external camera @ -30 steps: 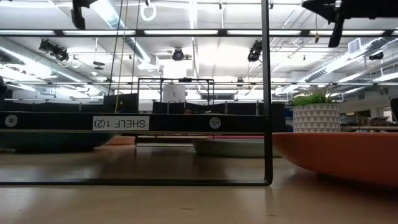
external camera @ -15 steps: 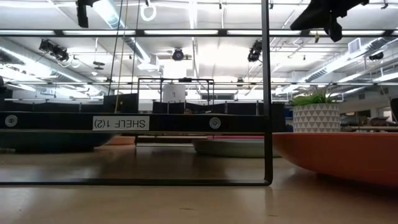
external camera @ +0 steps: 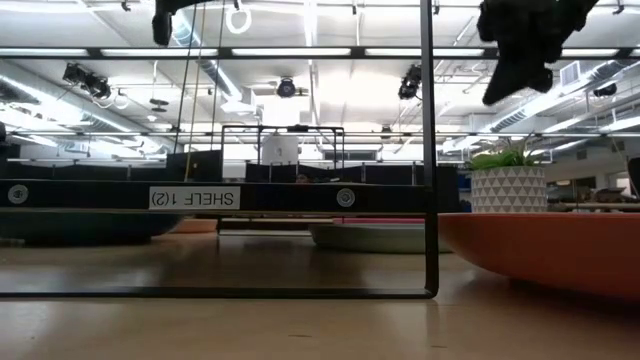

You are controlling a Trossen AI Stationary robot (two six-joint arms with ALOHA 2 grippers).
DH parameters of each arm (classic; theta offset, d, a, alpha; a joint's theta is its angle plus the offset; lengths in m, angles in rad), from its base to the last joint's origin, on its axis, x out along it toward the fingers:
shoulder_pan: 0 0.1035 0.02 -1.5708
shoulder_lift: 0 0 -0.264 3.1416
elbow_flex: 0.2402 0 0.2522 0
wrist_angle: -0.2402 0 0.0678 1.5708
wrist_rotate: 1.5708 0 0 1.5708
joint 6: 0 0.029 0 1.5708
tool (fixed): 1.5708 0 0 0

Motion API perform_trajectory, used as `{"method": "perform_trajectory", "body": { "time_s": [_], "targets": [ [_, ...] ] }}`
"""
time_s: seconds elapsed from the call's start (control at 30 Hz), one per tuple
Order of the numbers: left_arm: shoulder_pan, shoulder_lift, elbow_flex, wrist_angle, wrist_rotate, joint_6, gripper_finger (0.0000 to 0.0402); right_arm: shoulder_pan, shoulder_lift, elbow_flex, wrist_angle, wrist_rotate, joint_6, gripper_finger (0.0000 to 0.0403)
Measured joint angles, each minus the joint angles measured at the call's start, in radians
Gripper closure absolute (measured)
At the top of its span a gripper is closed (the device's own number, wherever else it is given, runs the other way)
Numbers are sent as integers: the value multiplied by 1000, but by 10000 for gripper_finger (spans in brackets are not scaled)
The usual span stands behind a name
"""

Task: Place and stack plates onto a shelf
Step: Put the gray plate on the shelf

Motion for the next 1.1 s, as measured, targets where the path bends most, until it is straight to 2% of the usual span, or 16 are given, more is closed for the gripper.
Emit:
{"method": "perform_trajectory", "body": {
  "time_s": [0.17, 0.27, 0.37, 0.57, 0.83, 1.1],
  "targets": [
    [11, 98, 169, -189, -50, 91, 341, 0, 107, 0, -9, 7, -105, 283],
    [30, 149, 262, -297, -31, 136, 320, -13, 177, -3, -17, 20, -187, 252],
    [51, 191, 339, -353, -11, 165, 291, -35, 241, -22, 6, 2, -240, 238],
    [91, 237, 465, -429, -12, 187, 250, -66, 347, -36, 51, -106, -313, 248],
    [168, 248, 551, -449, -12, 165, 246, -85, 451, -36, 91, -149, -378, 274],
    [205, 247, 619, -446, -12, 157, 246, -85, 508, -37, 110, -187, -422, 280]
  ]
}}
